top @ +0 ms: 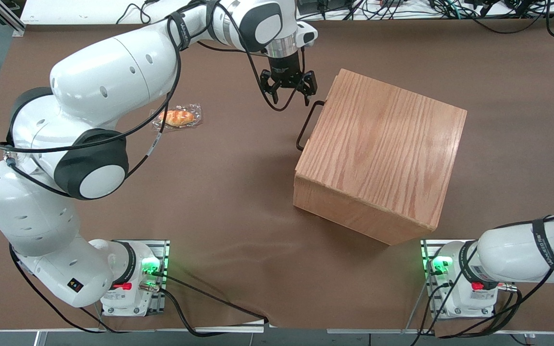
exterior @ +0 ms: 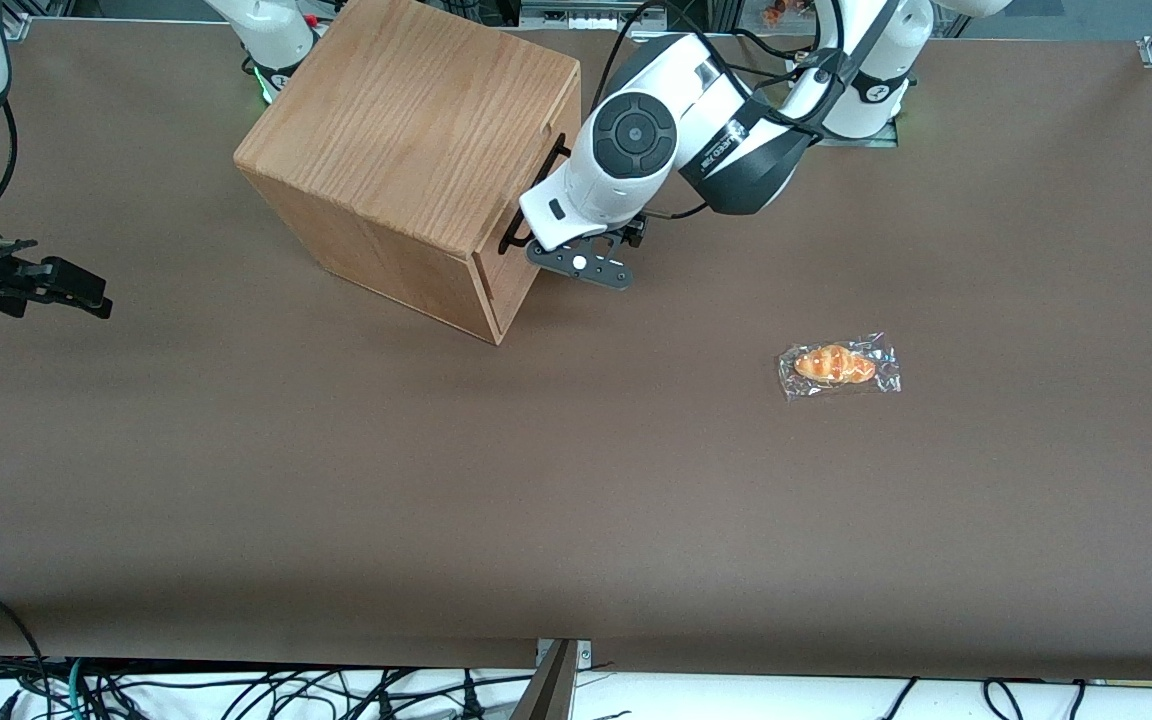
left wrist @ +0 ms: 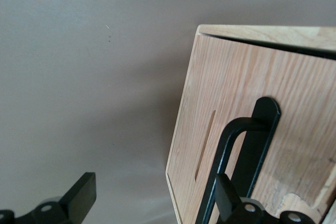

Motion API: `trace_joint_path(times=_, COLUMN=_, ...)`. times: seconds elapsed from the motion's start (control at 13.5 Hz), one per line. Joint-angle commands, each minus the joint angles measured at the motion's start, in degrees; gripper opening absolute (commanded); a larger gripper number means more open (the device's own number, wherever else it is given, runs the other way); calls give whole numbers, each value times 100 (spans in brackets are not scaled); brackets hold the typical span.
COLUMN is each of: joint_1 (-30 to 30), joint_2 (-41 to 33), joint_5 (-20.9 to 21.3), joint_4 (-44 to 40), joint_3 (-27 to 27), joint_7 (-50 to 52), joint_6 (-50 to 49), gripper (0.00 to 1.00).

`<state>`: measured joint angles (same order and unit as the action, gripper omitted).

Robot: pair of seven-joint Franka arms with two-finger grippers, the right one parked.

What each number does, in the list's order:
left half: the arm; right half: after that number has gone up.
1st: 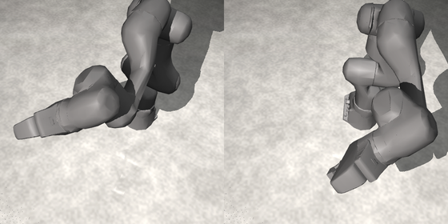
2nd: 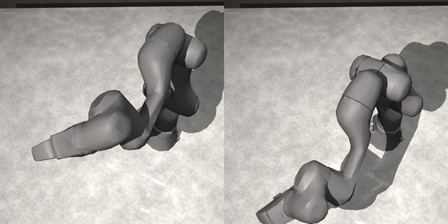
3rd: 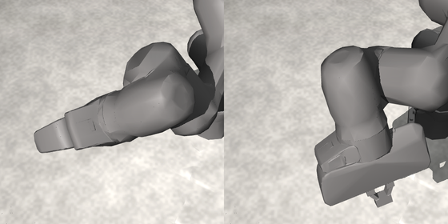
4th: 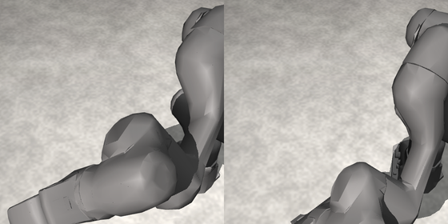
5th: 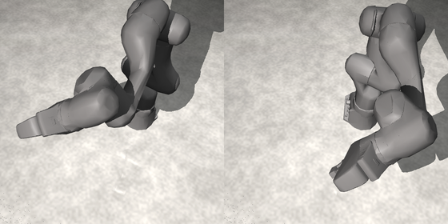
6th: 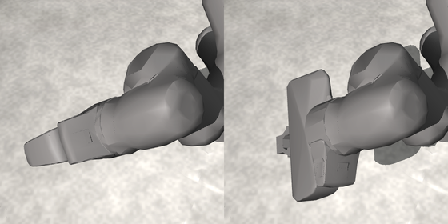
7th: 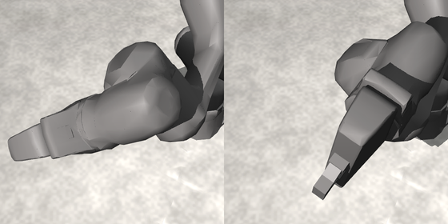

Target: Open top drawer with left arm

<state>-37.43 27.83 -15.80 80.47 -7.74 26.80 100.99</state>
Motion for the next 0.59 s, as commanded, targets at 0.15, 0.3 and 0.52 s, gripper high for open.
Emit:
trace_joint_path(times=0.15, joint_1=-141, joint_2=91, joint_5=-388, joint_4=12, joint_3=54, joint_7=19, joint_6=114, gripper=100)
trace_joint_path(times=0.3, joint_1=-150, joint_2=109, joint_5=-398, joint_4=12, joint_3=45, joint_7=19, joint_6=149, gripper=100)
trace_joint_path(times=0.52, joint_1=-238, joint_2=135, joint_5=-371, joint_4=21, joint_3=45, joint_7=1, joint_6=298, gripper=100)
